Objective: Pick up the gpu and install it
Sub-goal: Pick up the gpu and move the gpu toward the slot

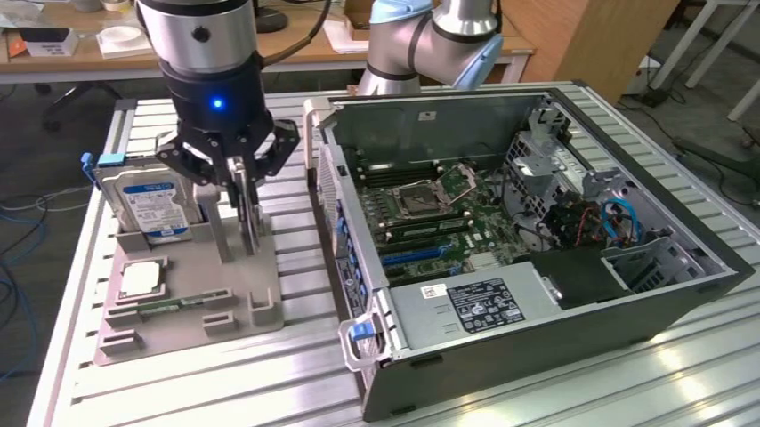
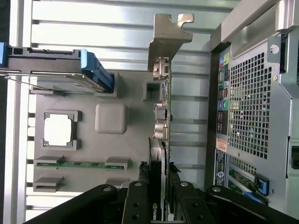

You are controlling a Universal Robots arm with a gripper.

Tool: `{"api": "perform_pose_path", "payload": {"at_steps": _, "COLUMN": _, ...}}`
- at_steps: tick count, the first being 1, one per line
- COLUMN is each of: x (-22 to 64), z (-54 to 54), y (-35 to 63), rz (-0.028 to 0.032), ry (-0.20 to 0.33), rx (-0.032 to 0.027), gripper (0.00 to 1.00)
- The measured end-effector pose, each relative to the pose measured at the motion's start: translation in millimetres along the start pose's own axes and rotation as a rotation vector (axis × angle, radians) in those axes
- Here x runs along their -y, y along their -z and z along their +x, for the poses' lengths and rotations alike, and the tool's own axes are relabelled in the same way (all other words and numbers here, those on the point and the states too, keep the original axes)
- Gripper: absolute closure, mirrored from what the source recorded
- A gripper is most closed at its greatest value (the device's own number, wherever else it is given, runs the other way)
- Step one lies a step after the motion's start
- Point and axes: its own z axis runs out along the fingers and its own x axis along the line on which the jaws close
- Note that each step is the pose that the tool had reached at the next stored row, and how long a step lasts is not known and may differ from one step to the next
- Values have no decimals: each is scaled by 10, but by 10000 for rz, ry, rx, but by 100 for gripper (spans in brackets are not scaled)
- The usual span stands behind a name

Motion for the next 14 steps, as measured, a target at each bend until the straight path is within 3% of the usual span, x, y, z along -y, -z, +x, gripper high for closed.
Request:
{"api": "perform_pose_path", "payload": {"at_steps": 5, "x": 1, "z": -2, "y": 71, "rz": -60, "ry": 0, "rx": 2, "gripper": 74}}
{"api": "perform_pose_path", "payload": {"at_steps": 10, "x": -1, "z": -3, "y": 133, "rz": -57, "ry": 1, "rx": 2, "gripper": 74}}
{"api": "perform_pose_path", "payload": {"at_steps": 12, "x": -2, "z": -4, "y": 149, "rz": -21, "ry": 3, "rx": 1, "gripper": 74}}
{"api": "perform_pose_path", "payload": {"at_steps": 13, "x": -4, "z": -4, "y": 155, "rz": 18, "ry": 2, "rx": 2, "gripper": 74}}
{"api": "perform_pose_path", "payload": {"at_steps": 14, "x": -4, "z": -4, "y": 162, "rz": 94, "ry": 3, "rx": 0, "gripper": 74}}
